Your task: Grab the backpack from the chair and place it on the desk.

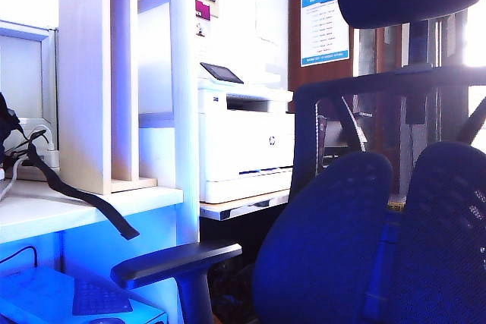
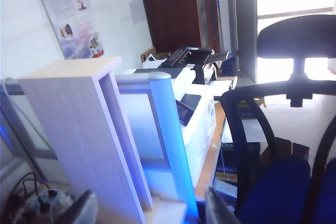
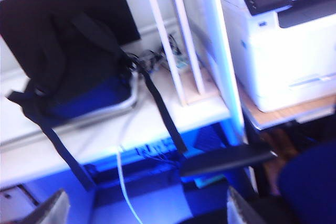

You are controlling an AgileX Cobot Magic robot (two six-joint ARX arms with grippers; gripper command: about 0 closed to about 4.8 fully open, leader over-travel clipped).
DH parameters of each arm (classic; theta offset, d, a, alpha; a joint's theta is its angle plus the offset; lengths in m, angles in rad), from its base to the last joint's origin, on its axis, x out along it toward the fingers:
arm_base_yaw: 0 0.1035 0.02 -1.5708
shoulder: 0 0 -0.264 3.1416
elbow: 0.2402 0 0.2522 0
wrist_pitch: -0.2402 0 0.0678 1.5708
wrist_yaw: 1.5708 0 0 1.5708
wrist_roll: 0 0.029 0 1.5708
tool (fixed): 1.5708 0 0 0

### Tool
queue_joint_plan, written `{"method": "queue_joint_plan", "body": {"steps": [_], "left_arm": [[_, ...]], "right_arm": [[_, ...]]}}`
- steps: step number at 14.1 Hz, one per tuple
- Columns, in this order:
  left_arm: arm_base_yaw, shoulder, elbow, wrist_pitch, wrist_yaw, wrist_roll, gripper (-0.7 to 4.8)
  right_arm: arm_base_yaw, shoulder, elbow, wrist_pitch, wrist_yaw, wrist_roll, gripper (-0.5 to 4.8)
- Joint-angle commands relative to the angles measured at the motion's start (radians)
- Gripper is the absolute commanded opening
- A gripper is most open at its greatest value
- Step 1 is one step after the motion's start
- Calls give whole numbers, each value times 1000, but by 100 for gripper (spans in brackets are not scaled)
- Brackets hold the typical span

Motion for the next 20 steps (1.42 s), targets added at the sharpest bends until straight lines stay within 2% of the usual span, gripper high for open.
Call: {"method": "queue_joint_plan", "body": {"steps": [1, 2, 3, 4, 5, 7, 10, 12, 14, 16, 18, 19, 20], "left_arm": [[0, -232, -314, 58, -2, -36, 281], [0, -339, -456, 94, -1, -66, 281], [-1, -409, -534, 99, -4, -68, 280], [-10, -445, -573, 98, -13, -70, 280], [-60, -473, -613, 96, -42, -71, 280], [-154, -499, -639, 73, -69, -40, 280], [-251, -549, -652, 19, -213, 48, 280], [-269, -600, -701, 7, -254, 53, 280], [-268, -710, -817, 9, -254, 36, 277], [-269, -823, -925, 24, -278, -9, 276], [-268, -946, -1018, 41, -302, -21, 274], [-268, -991, -1071, 41, -311, -60, 272], [-268, -983, -1080, -6, -319, -61, 272]], "right_arm": [[1, -75, 8, -127, 60, -57, 386], [1, -103, 8, -173, 94, -103, 386], [2, -127, 8, -218, 134, -138, 386], [2, -142, 8, -248, 164, -160, 386], [2, -160, 8, -295, 201, -181, 386], [3, -196, 8, -374, 262, -215, 386], [3, -252, 5, -428, 284, -217, 386], [18, -277, 5, -431, 300, -216, 386], [54, -304, 5, -461, 307, -216, 386], [58, -338, 3, -509, 356, -216, 386], [58, -386, -15, -542, 424, -216, 387], [57, -434, -61, -536, 462, -215, 387], [57, -475, -126, -499, 482, -208, 387]]}}
